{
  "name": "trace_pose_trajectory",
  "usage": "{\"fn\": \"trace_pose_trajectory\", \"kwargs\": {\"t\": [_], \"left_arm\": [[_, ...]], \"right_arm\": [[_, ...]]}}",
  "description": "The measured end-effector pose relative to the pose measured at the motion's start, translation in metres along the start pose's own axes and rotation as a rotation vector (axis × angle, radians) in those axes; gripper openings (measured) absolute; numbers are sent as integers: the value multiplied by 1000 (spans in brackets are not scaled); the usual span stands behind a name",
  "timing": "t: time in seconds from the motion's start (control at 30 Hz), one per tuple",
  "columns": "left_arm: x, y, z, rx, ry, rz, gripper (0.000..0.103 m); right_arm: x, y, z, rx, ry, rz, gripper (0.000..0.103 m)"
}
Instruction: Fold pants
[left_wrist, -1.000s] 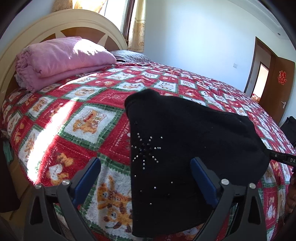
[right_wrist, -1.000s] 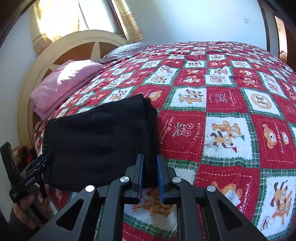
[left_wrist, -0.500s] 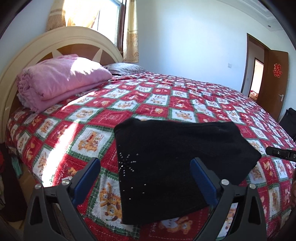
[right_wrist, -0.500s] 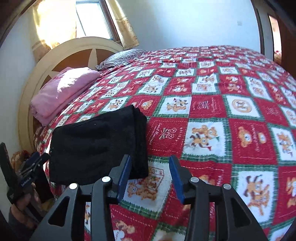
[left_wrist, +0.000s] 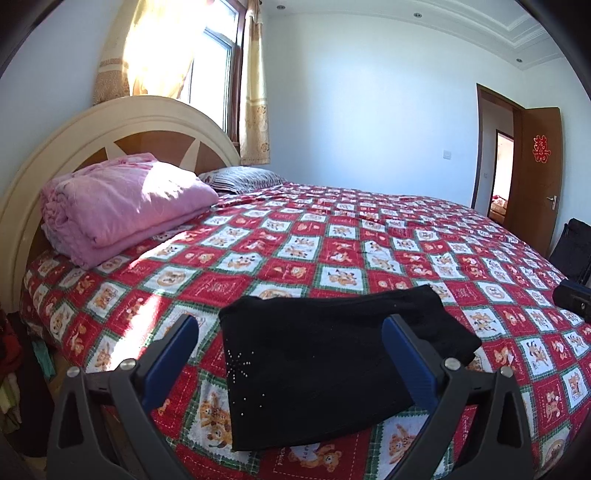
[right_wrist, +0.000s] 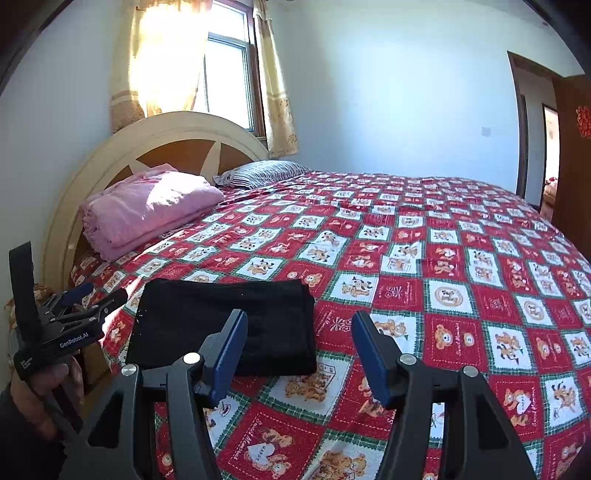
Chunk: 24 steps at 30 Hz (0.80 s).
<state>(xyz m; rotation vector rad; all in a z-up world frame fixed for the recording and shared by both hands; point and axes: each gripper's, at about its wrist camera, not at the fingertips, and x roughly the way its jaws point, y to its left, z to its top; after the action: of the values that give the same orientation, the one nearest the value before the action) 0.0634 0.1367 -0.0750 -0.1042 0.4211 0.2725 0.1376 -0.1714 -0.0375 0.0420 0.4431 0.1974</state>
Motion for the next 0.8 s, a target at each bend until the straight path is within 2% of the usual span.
{"fn": "trace_pose_trajectory", "kwargs": {"t": [0.6,0.8], "left_arm": [[-7,-4,3,-7,-24,-7,103],[-7,-5,5,1,-24,-1,103]], "right_arm": [[0,9,-6,-5,5,-9,61],[-3,10,-6,-2,-14,-21,68]]}}
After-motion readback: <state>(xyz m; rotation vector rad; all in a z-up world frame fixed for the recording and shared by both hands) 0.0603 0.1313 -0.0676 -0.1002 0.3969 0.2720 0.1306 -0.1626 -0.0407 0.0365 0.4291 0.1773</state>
